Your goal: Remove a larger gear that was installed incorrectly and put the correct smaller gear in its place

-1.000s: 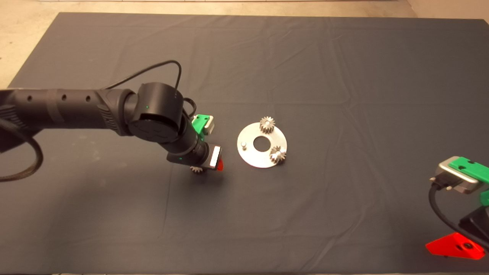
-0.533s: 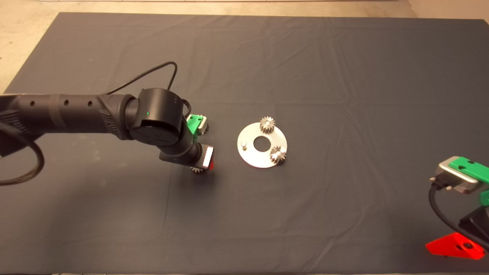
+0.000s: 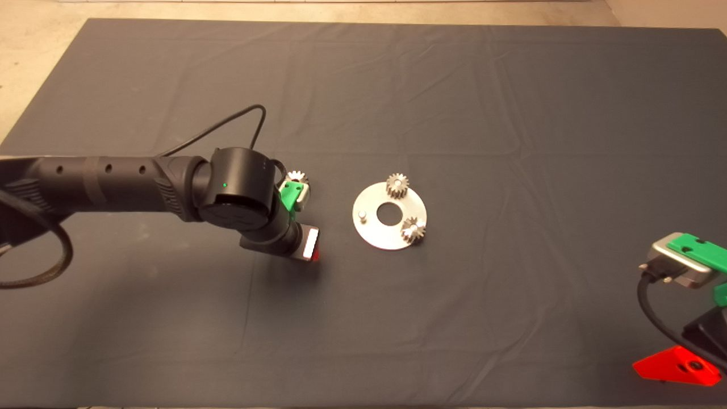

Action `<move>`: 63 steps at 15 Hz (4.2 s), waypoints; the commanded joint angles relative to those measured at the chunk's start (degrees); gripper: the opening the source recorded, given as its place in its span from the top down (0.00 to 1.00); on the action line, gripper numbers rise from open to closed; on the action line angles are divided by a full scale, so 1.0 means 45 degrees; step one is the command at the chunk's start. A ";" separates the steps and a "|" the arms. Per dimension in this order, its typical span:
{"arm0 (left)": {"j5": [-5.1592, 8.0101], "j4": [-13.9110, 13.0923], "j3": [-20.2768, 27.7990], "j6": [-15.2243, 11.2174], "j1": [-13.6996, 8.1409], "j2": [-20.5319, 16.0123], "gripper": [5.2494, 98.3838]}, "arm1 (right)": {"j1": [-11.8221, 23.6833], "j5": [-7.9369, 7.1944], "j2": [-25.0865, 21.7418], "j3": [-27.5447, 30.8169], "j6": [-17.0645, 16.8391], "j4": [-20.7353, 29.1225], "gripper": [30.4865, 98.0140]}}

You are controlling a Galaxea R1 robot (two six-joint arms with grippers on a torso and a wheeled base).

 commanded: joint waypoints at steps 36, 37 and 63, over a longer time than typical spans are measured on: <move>-0.0015 0.0123 -0.0969 0.0524 -0.0086 0.0107 0.64 | 0.0198 -0.0702 -0.0010 0.0087 0.0015 0.0450 0.02; 0.0024 0.0123 -0.0707 0.0504 -0.0083 0.0166 0.66 | 0.0198 -0.0702 -0.0010 0.0085 0.0015 0.0450 0.02; 0.0239 -0.1693 -0.4399 0.1090 -0.1883 0.4795 0.68 | 0.0198 -0.0702 -0.0032 0.0068 0.0015 0.0450 0.02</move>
